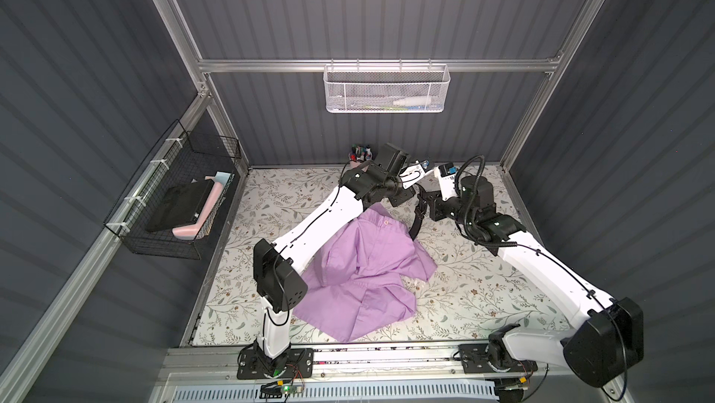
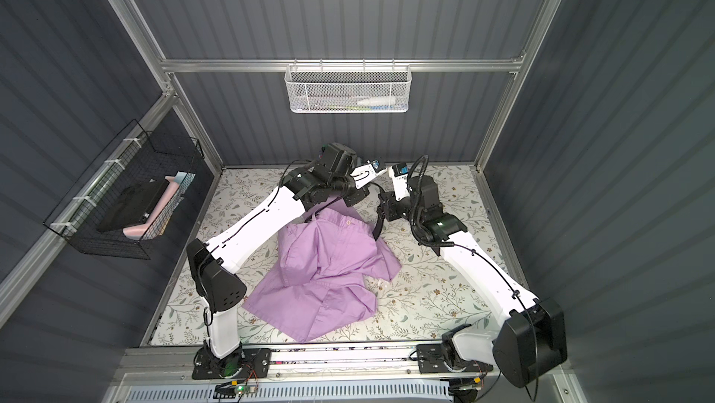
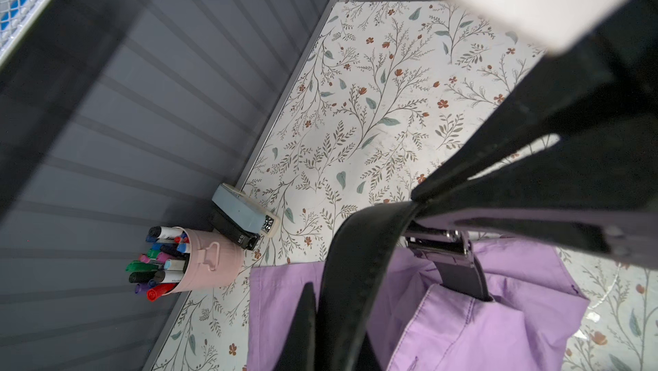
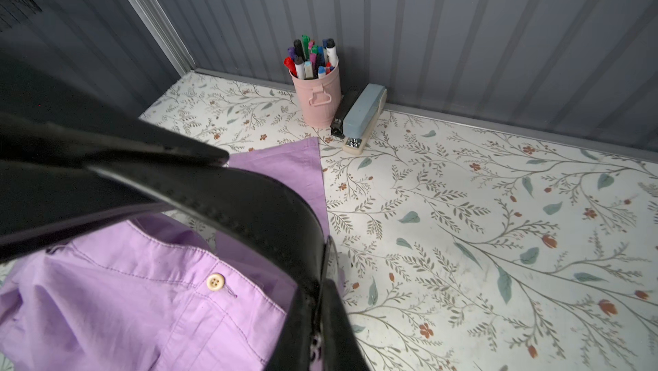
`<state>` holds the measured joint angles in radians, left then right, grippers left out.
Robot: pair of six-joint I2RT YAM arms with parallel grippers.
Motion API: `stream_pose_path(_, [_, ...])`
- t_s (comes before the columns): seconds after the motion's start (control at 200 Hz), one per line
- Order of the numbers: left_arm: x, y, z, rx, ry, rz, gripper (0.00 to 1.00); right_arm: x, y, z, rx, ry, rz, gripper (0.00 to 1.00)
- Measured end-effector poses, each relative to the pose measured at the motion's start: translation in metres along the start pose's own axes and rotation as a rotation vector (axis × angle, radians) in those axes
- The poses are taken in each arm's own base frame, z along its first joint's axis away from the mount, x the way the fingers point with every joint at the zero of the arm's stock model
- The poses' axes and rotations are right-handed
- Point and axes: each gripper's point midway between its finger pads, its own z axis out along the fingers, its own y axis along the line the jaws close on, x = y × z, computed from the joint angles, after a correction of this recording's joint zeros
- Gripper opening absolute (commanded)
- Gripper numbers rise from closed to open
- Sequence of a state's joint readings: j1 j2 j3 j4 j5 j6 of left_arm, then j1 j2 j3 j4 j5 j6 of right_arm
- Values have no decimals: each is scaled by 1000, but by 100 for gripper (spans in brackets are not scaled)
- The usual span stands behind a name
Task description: Remove the belt from the trousers
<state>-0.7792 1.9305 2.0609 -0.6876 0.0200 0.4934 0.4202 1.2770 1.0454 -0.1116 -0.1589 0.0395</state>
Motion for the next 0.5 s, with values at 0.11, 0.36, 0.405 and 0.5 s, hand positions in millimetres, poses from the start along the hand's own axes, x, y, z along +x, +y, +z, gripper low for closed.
stream_pose_path(0.11, [-2, 1, -6, 7, -17, -26, 0, -5, 2, 0, -27, -24, 13, 13])
stream_pose_path(0.36, [-8, 9, -28, 6, -74, -92, 0, -9, 6, 1, -77, -60, 28, 17])
stream_pose_path(0.405, [-9, 10, -31, 7, -82, -103, 0, -11, 8, 0, -88, -70, 31, 17])
stream_pose_path(0.5, [-9, 12, -34, 12, -92, -123, 0, -14, 10, 0, -100, -81, 32, 15])
